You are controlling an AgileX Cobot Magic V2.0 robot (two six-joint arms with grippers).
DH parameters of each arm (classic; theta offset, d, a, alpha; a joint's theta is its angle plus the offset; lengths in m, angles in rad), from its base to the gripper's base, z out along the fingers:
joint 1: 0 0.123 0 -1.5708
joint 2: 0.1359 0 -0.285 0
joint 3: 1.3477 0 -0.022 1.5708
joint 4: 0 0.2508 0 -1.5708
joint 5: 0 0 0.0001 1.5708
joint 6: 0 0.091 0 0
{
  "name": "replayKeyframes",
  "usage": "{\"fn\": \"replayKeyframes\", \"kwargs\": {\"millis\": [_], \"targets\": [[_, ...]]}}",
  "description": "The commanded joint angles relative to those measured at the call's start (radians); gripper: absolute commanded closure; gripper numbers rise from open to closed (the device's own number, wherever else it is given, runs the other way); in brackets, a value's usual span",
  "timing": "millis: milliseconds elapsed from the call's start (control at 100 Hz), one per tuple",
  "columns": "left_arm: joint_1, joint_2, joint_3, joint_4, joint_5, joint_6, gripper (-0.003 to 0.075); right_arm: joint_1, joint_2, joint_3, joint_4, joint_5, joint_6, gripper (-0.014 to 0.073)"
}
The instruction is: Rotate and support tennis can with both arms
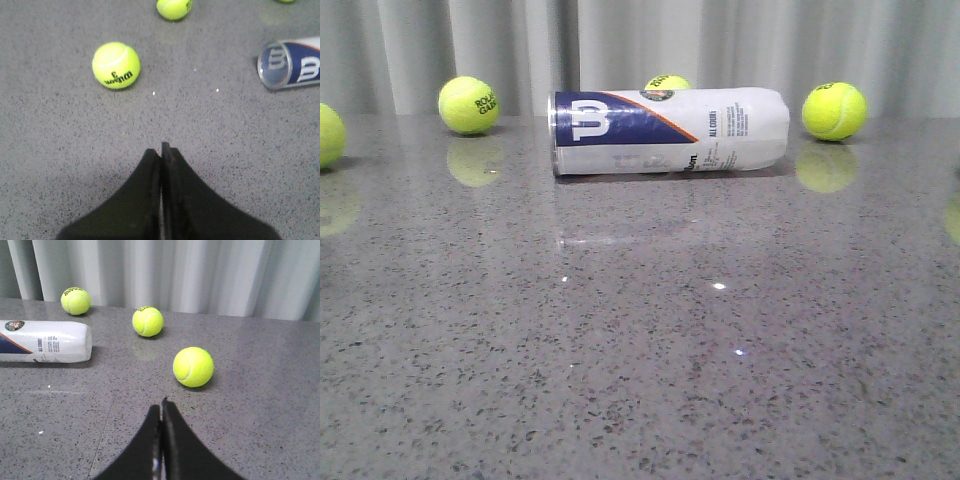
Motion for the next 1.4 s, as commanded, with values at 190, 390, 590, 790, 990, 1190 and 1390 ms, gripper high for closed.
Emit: {"fn": "replayKeyframes", "kwargs": {"millis": [190, 390, 590, 790, 990, 1190, 1390], "targets": [[0.001, 0.062, -0.034, -0.055, -0.023, 0.03, 0.0389, -0.007, 0.009, -0.024, 0.004, -0.084, 0.003, 0.0662], [0.001, 0.062, -0.032, -0.082, -0.027, 0.03, 0.0101, -0.007, 0.009, -0.024, 0.004, -0.084, 0.003, 0.0662], [0.001, 0.069, -0.02, -0.223, -0.065, 0.037, 0.0101, -0.007, 0.009, -0.024, 0.004, -0.084, 0.003, 0.0662], [0.001, 0.133, -0.02, -0.519, -0.089, 0.198, 0.0101, -0.007, 0.009, -0.024, 0.004, -0.084, 0.003, 0.0662], [0.001, 0.249, -0.02, -0.794, -0.085, 0.382, 0.0101, -0.007, 0.009, -0.024, 0.004, -0.084, 0.003, 0.0662], [0.001, 0.402, -0.022, -1.007, -0.052, 0.533, 0.0101, -0.007, 0.009, -0.024, 0.004, -0.084, 0.003, 0.0662], [0.001, 0.56, -0.026, -1.185, 0.052, 0.659, 0.0101, -0.007, 0.009, -0.024, 0.004, -0.084, 0.003, 0.0662]]}}
